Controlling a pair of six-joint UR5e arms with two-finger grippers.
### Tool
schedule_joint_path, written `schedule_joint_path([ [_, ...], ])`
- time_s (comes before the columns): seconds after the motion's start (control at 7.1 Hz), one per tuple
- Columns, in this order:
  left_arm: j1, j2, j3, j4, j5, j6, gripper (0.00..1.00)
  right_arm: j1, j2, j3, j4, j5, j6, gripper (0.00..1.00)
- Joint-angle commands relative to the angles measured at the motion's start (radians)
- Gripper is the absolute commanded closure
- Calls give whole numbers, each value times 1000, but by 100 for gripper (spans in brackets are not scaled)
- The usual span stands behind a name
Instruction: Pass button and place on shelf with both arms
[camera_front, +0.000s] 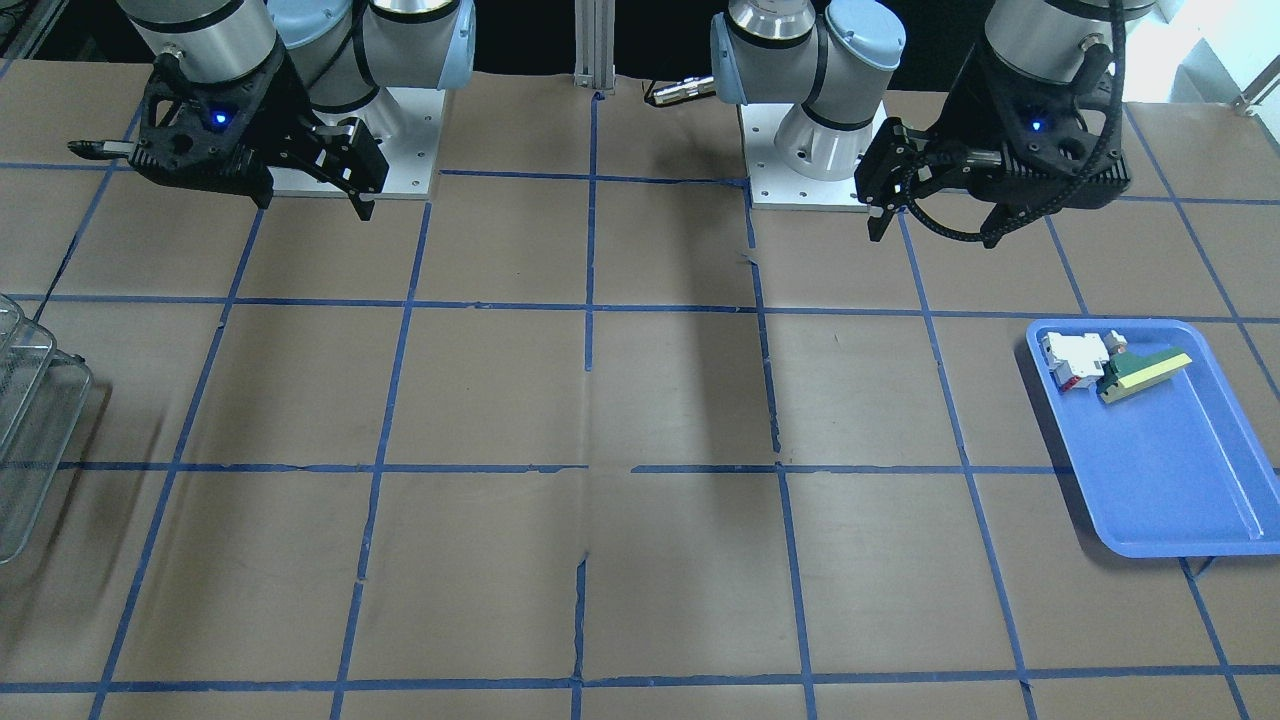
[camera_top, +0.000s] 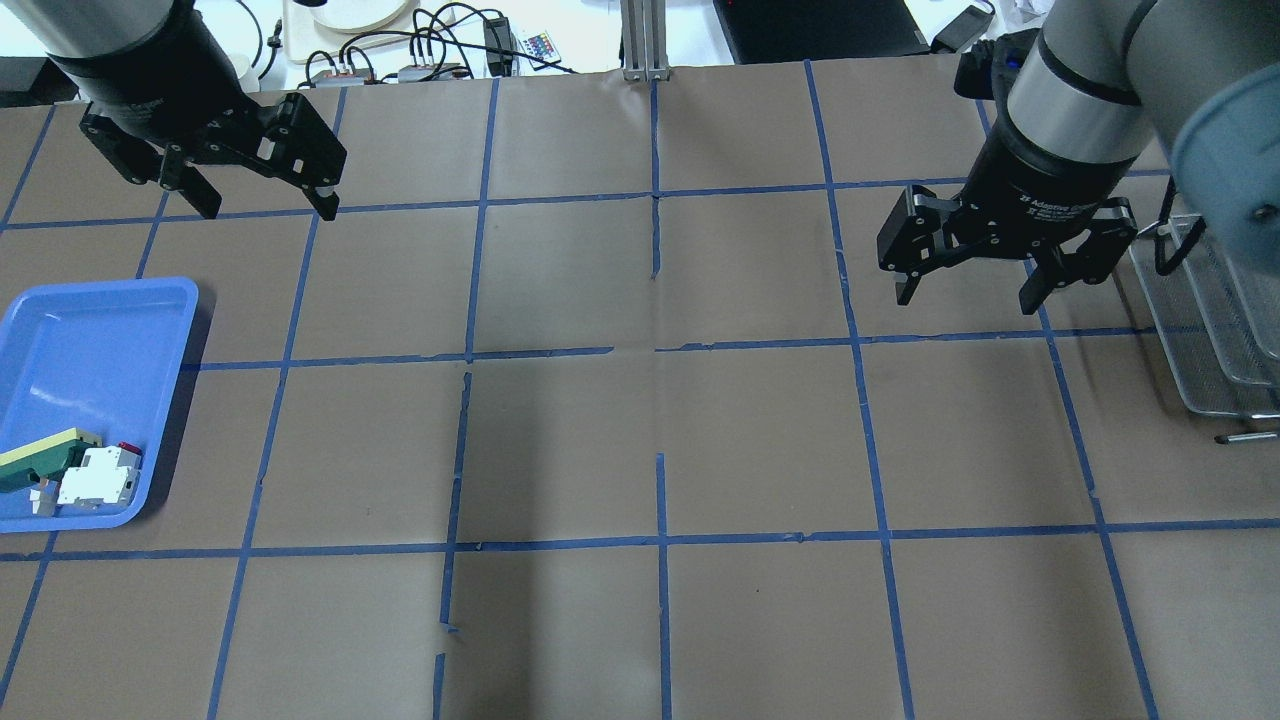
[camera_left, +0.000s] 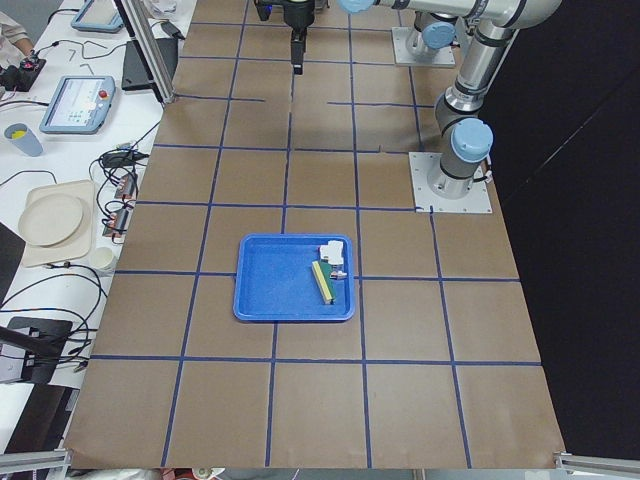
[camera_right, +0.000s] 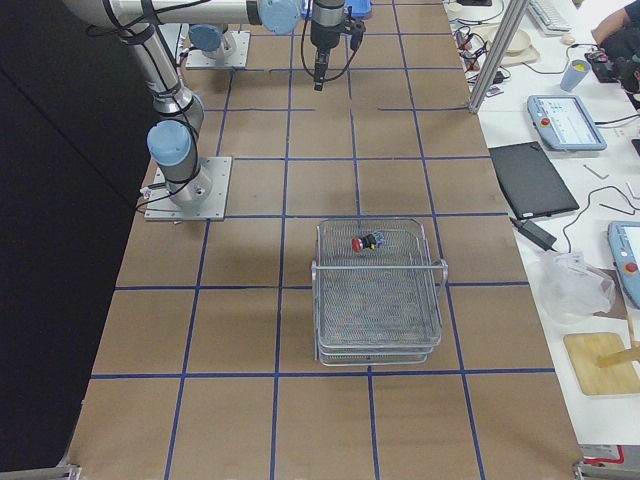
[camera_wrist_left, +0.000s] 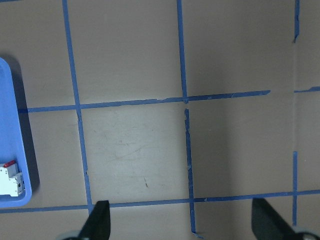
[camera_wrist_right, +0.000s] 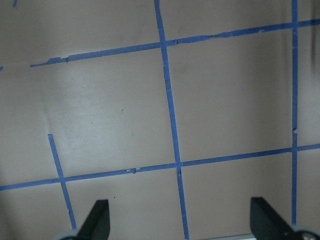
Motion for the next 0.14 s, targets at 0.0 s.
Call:
schedule_joint_path([
  [0.0,-3,5,-28,3,-3,-51,1,-1,-10,0,7,-2,1,0],
])
